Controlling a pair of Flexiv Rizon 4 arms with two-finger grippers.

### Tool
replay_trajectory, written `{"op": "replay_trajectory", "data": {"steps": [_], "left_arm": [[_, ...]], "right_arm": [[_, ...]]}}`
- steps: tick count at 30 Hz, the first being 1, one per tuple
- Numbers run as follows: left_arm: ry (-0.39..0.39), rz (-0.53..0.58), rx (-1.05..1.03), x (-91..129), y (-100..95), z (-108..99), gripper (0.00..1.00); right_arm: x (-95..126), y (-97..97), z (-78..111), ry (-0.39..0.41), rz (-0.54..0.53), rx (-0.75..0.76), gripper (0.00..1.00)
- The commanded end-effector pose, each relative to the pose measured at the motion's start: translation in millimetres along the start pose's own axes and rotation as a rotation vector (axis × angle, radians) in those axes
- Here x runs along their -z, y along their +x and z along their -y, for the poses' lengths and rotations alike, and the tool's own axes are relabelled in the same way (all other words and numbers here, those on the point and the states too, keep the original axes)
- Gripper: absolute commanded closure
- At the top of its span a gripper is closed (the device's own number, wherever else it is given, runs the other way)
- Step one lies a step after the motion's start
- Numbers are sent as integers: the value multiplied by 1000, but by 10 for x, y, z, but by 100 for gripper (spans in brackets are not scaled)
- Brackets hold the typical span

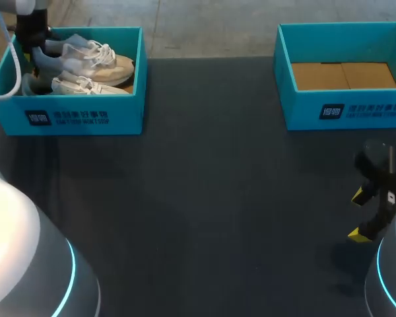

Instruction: Take the shoe out of the shoebox, open the shoe tongue, remove and reinsert the insole, then place the shoe into the shoebox

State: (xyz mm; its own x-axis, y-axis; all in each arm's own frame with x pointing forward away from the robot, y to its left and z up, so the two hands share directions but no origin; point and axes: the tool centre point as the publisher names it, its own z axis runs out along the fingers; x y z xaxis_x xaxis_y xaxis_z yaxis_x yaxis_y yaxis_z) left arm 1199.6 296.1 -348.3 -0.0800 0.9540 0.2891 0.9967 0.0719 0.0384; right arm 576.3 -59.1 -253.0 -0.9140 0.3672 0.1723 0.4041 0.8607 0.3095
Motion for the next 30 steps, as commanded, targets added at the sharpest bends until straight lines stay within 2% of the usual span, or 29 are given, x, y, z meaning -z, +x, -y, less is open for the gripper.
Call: {"op": "replay_trajectory", "data": {"steps": [1,25,26,27,29,30], "left_arm": [[8,7,-5,-50,-9,-58,100],[79,39,-22,-247,-59,-16,100],[80,39,-22,-256,-57,-18,97],[80,37,-21,-263,-55,-20,86],[75,34,-22,-269,-50,-17,75],[73,39,-24,-263,-39,-14,63]], "right_arm": [[-8,23,15,-1,5,0,0],[-8,23,15,-1,5,0,0],[-8,23,15,-1,5,0,0],[-8,23,15,-1,5,0,0],[-8,23,15,-1,5,0,0],[-8,23,15,-1,5,0,0]]}}
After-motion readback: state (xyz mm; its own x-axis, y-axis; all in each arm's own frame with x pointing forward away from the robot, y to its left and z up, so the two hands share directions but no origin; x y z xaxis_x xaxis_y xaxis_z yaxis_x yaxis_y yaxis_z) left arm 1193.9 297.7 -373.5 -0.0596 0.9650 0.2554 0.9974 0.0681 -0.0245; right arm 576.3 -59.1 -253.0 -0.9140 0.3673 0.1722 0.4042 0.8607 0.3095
